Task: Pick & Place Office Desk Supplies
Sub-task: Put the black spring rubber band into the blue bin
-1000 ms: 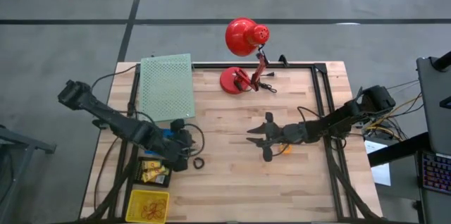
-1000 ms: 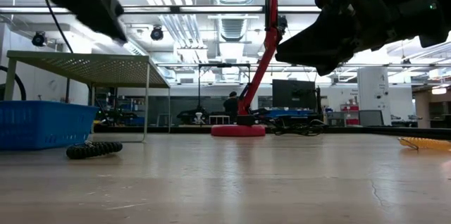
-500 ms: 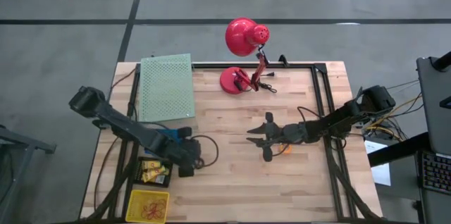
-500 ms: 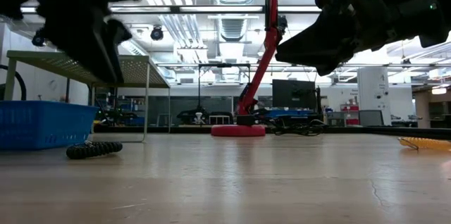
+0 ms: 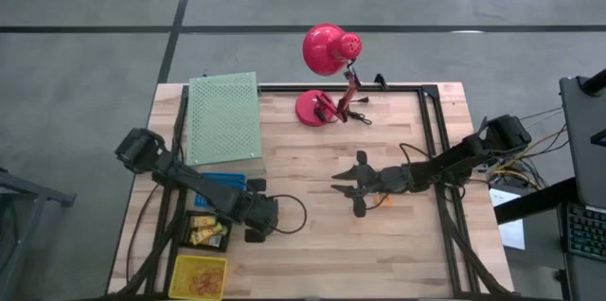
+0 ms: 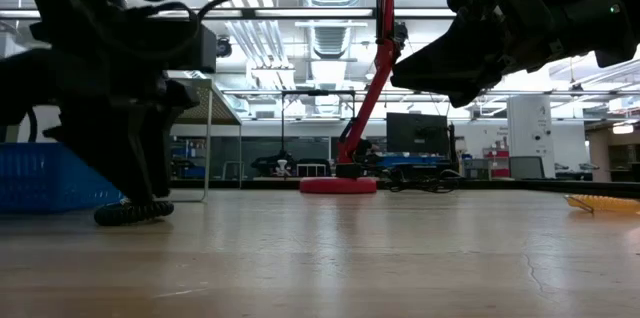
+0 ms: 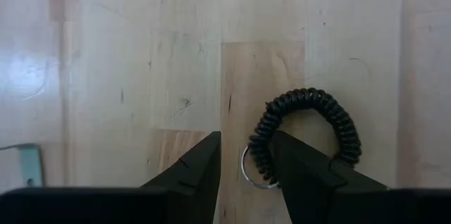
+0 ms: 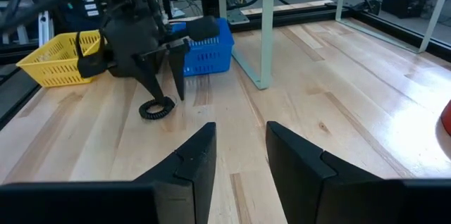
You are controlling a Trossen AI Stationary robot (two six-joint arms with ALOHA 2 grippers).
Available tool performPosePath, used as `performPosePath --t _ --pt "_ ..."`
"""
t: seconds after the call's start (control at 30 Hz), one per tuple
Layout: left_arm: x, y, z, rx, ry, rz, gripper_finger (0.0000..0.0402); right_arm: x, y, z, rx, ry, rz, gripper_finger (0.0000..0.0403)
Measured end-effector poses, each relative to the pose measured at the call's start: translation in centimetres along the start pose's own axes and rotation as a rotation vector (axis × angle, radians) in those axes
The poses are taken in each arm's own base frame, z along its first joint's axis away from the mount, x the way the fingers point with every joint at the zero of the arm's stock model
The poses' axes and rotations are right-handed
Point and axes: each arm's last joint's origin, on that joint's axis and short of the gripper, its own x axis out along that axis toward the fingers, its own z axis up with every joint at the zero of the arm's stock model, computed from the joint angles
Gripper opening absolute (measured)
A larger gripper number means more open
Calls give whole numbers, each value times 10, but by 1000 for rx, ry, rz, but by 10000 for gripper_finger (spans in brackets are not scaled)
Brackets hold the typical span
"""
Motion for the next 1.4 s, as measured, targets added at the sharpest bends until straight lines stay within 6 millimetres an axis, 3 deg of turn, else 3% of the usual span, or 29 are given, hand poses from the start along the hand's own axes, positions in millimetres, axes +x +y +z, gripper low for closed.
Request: performPosePath --t 0.6,0.77,1.07,1.4 --pt "9 2 1 -22 37 -73 128 0 0 0 0 0 0 131" --pt "10 3 0 -27 38 -72 102 0 0 0 0 0 0 123" --pt "10 4 1 -35 30 -51 18 0 0 0 0 0 0 122" --pt "9 8 2 -53 20 -27 15 0 0 0 0 0 0 132"
